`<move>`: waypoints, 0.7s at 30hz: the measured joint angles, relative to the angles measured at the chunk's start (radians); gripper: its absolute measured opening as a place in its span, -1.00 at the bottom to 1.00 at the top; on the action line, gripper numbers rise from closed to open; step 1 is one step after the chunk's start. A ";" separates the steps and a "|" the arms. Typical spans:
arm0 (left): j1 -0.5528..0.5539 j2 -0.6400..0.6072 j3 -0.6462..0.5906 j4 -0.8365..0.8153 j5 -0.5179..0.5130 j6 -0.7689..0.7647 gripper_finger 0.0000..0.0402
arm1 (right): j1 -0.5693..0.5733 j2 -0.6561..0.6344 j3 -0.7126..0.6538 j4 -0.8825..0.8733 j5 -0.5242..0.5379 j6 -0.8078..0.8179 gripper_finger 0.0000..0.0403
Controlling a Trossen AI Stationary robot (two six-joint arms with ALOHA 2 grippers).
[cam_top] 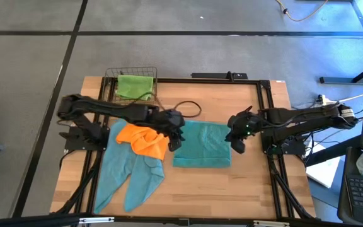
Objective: Fold microfiber towels
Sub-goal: Fold the blue microfiber cloth
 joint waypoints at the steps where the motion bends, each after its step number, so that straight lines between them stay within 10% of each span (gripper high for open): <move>1: -0.011 -0.023 -0.016 0.022 -0.026 -0.030 -0.13 | 0.000 -0.004 0.000 0.004 -0.019 -0.030 -0.59; 21: -0.148 -0.073 -0.010 -0.056 -0.264 -0.358 -0.13 | 0.000 -0.130 0.001 -0.159 -0.194 0.015 -0.64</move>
